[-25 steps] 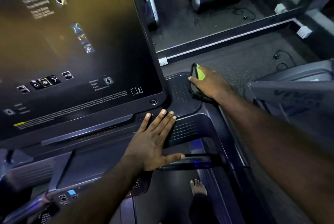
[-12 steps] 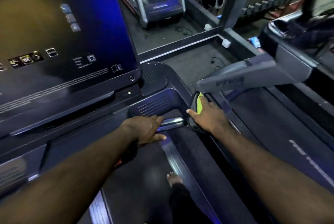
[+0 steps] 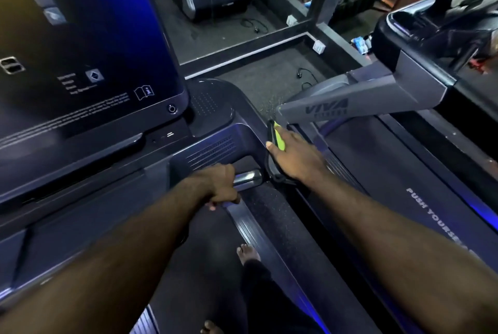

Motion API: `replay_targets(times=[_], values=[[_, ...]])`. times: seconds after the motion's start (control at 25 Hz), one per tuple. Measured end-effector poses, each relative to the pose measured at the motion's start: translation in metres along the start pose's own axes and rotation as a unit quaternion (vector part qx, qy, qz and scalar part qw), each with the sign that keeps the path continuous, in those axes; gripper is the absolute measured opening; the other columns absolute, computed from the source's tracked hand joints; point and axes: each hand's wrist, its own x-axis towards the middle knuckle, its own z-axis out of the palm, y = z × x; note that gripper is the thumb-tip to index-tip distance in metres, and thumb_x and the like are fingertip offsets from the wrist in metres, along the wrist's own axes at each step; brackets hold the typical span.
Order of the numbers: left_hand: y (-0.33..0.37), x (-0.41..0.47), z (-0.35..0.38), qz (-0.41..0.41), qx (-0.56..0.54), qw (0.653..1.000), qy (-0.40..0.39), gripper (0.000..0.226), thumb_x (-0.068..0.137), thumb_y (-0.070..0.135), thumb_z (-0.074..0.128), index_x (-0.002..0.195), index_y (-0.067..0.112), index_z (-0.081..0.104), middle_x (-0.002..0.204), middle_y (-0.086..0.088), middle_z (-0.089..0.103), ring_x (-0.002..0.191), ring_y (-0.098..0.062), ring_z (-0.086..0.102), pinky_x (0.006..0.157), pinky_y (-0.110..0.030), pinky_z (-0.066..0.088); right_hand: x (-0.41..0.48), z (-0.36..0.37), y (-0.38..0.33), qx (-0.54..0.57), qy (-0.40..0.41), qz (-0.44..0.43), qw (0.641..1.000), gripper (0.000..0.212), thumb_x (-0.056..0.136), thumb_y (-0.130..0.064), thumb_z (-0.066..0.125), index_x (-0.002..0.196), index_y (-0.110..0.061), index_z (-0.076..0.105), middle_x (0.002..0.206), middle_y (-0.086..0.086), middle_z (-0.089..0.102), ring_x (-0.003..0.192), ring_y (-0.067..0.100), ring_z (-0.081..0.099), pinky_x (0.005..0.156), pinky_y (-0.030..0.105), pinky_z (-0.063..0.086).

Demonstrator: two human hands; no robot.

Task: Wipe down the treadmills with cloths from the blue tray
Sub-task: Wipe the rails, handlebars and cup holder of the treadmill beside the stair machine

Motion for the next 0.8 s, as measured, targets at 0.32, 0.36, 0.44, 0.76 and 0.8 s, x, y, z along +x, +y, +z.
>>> replay_targets(times=[0.32, 0.36, 0.44, 0.76, 0.8], values=[[0.003, 0.003, 0.002, -0.047, -0.010, 0.999, 0.008, 0.087, 0.074, 0.092, 0.058, 0.130, 0.025, 0.061, 0.129, -0.012, 0.069, 0.119, -0.031, 0.066, 0.097, -0.035, 0.053, 0.158, -0.022, -0.105, 0.055, -0.027, -0.081, 0.995, 0.062, 0.099, -0.069, 0.037, 0.157, -0.047, 0.033, 0.159, 0.004, 0.048, 0.135, 0.037, 0.055, 0.111, 0.053, 0.042], [0.004, 0.002, 0.003, -0.058, -0.014, 0.998, 0.004, 0.087, 0.074, 0.093, 0.057, 0.127, 0.024, 0.062, 0.128, -0.011, 0.069, 0.119, -0.031, 0.066, 0.097, -0.036, 0.053, 0.173, -0.024, -0.109, 0.100, -0.044, -0.070, 0.992, 0.060, 0.097, -0.069, 0.042, 0.152, -0.044, 0.042, 0.151, 0.005, 0.057, 0.131, 0.035, 0.058, 0.110, 0.050, 0.045], [0.007, -0.001, -0.001, -0.077, -0.008, 0.997, 0.008, 0.082, 0.074, 0.092, 0.058, 0.118, 0.024, 0.064, 0.124, -0.010, 0.068, 0.116, -0.032, 0.067, 0.094, -0.036, 0.053, 0.195, -0.021, -0.104, 0.209, -0.078, -0.044, 0.974, 0.055, 0.096, -0.065, 0.053, 0.142, -0.035, 0.059, 0.136, 0.006, 0.069, 0.122, 0.031, 0.064, 0.108, 0.044, 0.048], [0.013, -0.006, -0.008, -0.088, 0.021, 0.996, 0.009, 0.087, 0.070, 0.099, 0.051, 0.113, 0.025, 0.067, 0.117, -0.010, 0.070, 0.107, -0.031, 0.068, 0.085, -0.036, 0.052, 0.097, -0.006, -0.034, 0.128, -0.013, -0.023, 0.991, 0.063, 0.098, -0.065, 0.048, 0.155, -0.038, 0.041, 0.145, 0.012, 0.057, 0.126, 0.038, 0.059, 0.097, 0.045, 0.047], [0.014, -0.008, -0.007, -0.086, 0.030, 0.996, 0.017, 0.084, 0.072, 0.097, 0.051, 0.110, 0.024, 0.067, 0.114, -0.009, 0.071, 0.104, -0.030, 0.069, 0.082, -0.036, 0.052, 0.077, 0.001, -0.030, 0.045, 0.014, -0.032, 0.998, 0.068, 0.098, -0.065, 0.047, 0.159, -0.038, 0.032, 0.155, 0.013, 0.048, 0.130, 0.042, 0.055, 0.099, 0.050, 0.048]])
